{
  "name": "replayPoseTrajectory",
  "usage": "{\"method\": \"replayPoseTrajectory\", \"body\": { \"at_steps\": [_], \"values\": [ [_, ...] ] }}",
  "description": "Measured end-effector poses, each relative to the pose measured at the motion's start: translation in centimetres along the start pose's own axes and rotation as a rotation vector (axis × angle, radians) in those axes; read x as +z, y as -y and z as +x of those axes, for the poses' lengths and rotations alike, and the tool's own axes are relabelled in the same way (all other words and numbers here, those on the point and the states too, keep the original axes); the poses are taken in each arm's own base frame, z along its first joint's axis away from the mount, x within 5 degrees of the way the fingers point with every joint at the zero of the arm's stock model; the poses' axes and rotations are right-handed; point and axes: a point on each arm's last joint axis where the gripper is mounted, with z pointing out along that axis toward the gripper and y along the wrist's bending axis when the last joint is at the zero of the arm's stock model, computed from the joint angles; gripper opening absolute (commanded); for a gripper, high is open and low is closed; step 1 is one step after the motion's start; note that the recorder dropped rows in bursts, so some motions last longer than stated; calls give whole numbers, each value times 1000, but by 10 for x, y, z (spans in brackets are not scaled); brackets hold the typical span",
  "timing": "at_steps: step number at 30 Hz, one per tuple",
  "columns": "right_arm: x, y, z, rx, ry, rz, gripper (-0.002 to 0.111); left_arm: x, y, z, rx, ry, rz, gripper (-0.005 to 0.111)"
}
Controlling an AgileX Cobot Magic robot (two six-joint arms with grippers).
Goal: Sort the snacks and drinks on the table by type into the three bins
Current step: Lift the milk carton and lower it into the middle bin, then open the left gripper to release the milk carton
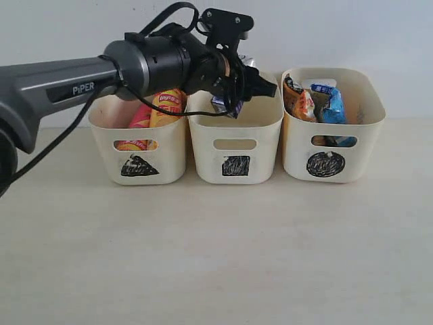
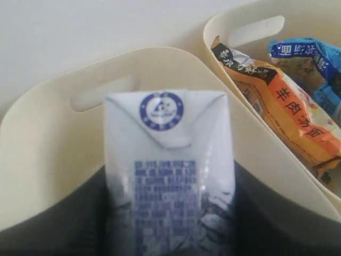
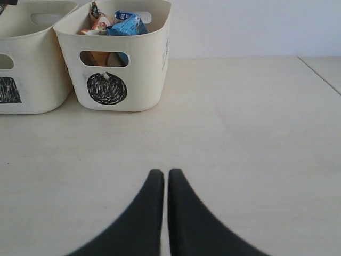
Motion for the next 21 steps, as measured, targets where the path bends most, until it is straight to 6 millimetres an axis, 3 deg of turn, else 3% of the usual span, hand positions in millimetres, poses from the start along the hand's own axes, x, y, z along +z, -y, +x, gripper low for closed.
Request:
{"method": "replayPoseTrajectory", "body": {
  "at_steps": [3,6,13,16,21],
  "values": [
    [0,0,0,0,0,0,0,5,1,5,9,-10,-3,4],
    [0,0,0,0,0,0,0,6,1,7,16,-16,-6,13],
    [0,0,0,0,0,0,0,6,0,7,15,-18,-9,59],
    [0,0,0,0,0,0,0,6,0,5,18,-15,-11,73],
    [0,0,0,0,0,0,0,6,0,5,22,-16,-13,77]
  ]
}}
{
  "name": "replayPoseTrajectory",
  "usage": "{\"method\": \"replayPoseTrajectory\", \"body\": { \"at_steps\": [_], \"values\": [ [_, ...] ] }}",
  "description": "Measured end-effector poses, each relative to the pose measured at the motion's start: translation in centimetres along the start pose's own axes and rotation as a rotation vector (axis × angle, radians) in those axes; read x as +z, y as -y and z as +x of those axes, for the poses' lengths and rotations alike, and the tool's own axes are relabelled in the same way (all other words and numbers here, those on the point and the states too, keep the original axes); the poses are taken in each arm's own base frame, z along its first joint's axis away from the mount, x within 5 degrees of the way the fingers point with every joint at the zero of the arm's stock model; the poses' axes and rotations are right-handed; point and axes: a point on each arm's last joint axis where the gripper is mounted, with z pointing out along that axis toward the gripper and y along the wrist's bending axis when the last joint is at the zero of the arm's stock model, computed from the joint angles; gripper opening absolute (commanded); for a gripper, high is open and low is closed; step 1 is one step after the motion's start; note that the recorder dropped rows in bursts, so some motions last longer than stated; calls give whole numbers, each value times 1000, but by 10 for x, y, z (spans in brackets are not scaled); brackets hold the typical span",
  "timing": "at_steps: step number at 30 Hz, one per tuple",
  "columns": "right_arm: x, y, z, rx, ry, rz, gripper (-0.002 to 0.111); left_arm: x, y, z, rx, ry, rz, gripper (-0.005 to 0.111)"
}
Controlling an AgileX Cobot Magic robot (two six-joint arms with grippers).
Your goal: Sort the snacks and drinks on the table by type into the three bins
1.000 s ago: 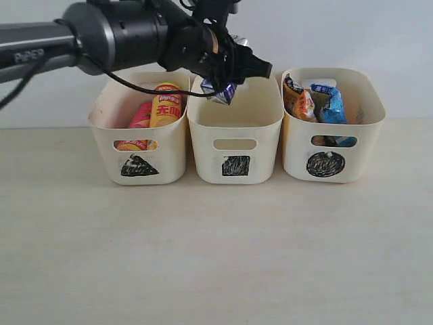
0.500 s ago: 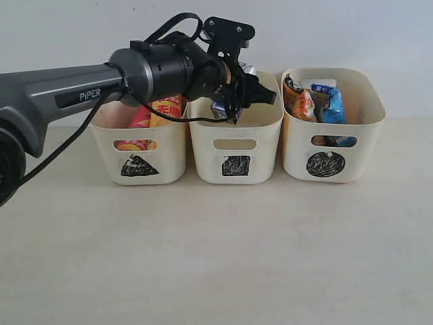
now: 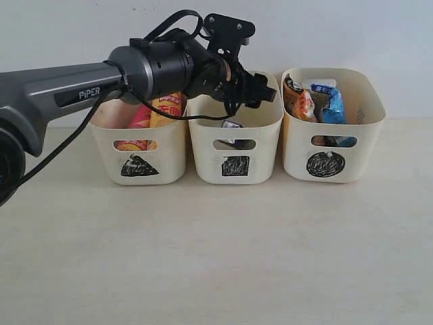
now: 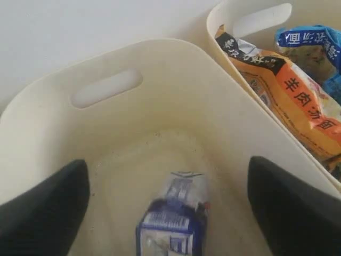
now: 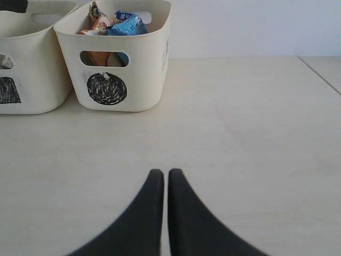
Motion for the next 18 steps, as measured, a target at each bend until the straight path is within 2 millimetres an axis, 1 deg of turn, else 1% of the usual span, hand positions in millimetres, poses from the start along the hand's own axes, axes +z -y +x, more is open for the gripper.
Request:
{"method": "replayPoseTrajectory", "body": {
  "at_steps": [7,9,11,12,13,14,15,16,17,18],
  "values": [
    [0,0,0,0,0,0,0,-4,-4,3,2,-65,-37,77],
    [0,0,0,0,0,0,0,-10,-7,0,-2,-94,-59,77],
    [0,0,0,2,0,-1,0,-21,-11,-6,14,-120,-82,74],
    [0,0,0,2,0,-1,0,-27,-13,-9,29,-135,-90,70],
    [0,0,0,4,0,-1,0,-32,-15,-12,49,-153,-96,65],
    [0,0,0,4,0,-1,0,-37,-17,-14,70,-171,-99,52],
    [0,0,0,4,0,-1,0,-48,-18,-19,108,-206,-93,47],
    [0,0,0,4,0,-1,0,-53,-19,-21,125,-224,-87,30],
    [0,0,0,4,0,-1,0,-66,-20,-25,162,-263,-61,21],
    [0,0,0,6,0,-2,0,-72,-20,-27,175,-280,-47,6]
  ]
}}
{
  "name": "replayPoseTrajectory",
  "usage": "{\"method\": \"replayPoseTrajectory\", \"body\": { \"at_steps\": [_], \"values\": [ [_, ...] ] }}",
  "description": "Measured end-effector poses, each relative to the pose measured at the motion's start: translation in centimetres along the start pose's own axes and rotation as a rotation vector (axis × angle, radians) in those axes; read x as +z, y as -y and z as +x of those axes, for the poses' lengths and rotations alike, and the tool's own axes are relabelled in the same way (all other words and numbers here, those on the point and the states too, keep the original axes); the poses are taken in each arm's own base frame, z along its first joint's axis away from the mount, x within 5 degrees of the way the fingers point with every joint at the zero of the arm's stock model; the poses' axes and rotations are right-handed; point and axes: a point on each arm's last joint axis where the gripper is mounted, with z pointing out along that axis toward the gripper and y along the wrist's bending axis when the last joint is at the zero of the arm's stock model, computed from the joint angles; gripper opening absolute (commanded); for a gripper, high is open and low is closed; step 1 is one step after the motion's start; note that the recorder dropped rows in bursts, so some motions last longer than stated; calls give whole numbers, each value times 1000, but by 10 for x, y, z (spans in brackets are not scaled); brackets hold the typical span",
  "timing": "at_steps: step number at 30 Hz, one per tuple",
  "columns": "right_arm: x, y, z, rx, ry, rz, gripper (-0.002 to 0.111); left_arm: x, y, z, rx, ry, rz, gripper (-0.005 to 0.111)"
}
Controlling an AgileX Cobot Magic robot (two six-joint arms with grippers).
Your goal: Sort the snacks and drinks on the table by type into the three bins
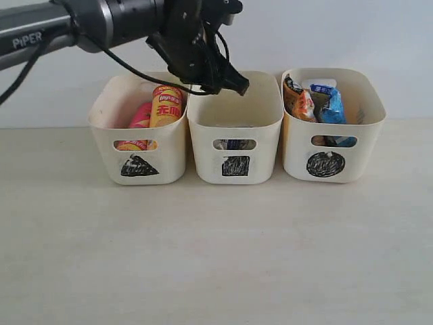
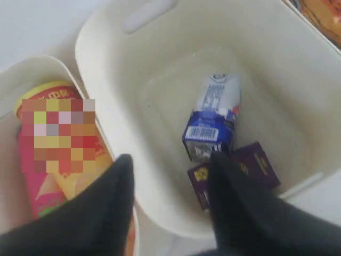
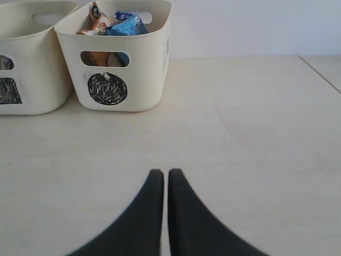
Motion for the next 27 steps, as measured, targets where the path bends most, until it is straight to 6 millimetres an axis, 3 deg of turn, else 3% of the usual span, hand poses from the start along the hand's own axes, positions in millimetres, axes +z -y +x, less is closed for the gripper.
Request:
{"method": "replayPoseTrajectory", "body": {
  "at_steps": [7,12,27],
  "values": [
    [0,0,0,0,0,0,0,-59,-8,3,27,-56,79,4],
    [0,0,0,0,0,0,0,-99,-13,36,37,-53,98,4],
    [0,0,0,0,0,0,0,-141,-6,133,34,55,139,4]
  ]
}}
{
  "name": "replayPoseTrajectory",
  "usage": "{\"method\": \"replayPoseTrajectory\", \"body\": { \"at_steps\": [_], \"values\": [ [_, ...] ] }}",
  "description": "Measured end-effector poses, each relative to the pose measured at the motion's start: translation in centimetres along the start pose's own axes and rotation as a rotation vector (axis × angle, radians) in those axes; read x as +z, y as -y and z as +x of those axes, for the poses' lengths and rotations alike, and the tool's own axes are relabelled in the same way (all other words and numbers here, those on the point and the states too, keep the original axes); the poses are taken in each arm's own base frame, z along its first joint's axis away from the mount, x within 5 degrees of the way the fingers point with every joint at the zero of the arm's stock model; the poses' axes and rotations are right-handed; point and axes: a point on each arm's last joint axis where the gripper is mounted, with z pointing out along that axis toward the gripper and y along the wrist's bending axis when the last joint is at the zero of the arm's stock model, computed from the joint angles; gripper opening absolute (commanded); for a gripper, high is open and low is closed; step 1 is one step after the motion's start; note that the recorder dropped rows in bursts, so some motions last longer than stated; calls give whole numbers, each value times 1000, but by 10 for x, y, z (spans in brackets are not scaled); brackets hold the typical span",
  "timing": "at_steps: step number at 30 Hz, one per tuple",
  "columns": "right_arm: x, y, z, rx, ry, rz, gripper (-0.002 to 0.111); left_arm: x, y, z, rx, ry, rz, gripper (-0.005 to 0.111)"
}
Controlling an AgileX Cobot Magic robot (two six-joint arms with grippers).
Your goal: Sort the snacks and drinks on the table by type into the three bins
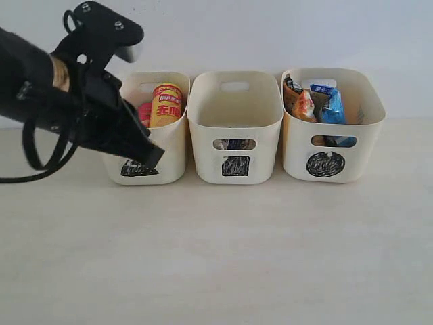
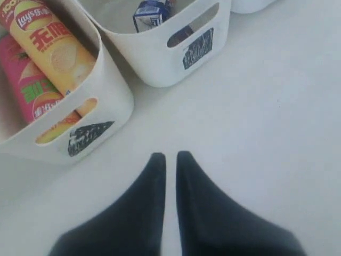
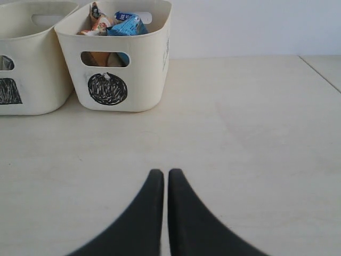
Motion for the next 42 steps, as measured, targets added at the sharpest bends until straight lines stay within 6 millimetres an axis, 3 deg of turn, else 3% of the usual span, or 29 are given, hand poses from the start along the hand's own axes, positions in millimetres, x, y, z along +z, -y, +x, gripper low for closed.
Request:
{"method": "replayPoseTrajectory", "body": {
  "at_steps": [5,12,23,29,42],
  "values": [
    [0,0,0,0,0,0,0,-24,2,23,-60,52,2,4],
    [0,0,0,0,0,0,0,-71,0,32,-121,233,-2,4],
    [0,0,0,0,0,0,0,-100,3,67,-176,281,-2,4],
    [0,0,0,-2,0,1,0,-135,2,81,-254,425,5,4],
    [0,0,0,-2,0,1,0,-159,7,133,-341,502,15,4]
  ]
}}
